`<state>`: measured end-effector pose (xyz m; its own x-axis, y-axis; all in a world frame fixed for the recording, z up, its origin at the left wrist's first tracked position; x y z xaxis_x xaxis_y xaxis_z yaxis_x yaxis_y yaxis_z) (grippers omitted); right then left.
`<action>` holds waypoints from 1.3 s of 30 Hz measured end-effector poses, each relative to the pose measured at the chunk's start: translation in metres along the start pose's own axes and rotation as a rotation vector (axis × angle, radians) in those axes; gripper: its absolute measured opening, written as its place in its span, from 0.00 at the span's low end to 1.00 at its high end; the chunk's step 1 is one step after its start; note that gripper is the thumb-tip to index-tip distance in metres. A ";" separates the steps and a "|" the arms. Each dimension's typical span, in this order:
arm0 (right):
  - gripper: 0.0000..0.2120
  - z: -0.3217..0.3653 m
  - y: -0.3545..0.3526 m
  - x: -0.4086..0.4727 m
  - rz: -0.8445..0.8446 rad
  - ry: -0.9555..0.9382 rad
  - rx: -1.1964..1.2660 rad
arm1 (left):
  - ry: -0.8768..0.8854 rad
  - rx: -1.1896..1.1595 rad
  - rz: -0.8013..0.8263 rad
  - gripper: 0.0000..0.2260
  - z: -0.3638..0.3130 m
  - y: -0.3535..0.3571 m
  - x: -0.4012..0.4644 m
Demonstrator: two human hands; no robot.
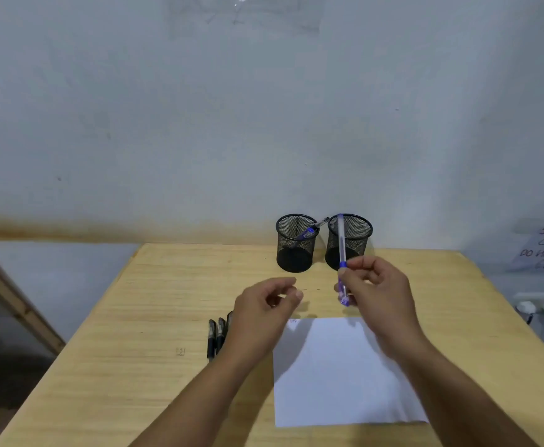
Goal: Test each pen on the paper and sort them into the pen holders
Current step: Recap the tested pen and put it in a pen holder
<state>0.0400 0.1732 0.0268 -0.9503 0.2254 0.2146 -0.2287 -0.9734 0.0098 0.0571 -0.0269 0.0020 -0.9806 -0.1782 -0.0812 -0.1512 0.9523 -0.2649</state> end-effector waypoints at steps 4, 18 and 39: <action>0.05 0.021 -0.002 0.059 0.113 -0.127 -0.411 | -0.050 0.046 -0.096 0.12 -0.001 -0.004 0.052; 0.06 0.025 0.078 0.134 0.402 -0.368 -0.957 | -0.016 0.277 -0.102 0.25 -0.017 0.017 0.135; 0.06 -0.039 0.124 -0.054 0.702 -0.011 -0.721 | 0.064 0.971 0.283 0.14 0.044 -0.061 0.061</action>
<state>0.0546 0.0421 -0.0214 -0.9178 -0.3943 -0.0463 0.3059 -0.6282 -0.7154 0.0121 -0.1071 -0.0290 -0.9738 0.0641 -0.2181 0.2268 0.3396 -0.9128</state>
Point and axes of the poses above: each hand's wrist, its own x-axis towards the middle knuckle, its own y-axis out of the palm, z = x × y, the point moved 7 cm from there along x, towards the middle knuckle, and after that the axes turned 11 degrees about -y, right-handed, at the moved point
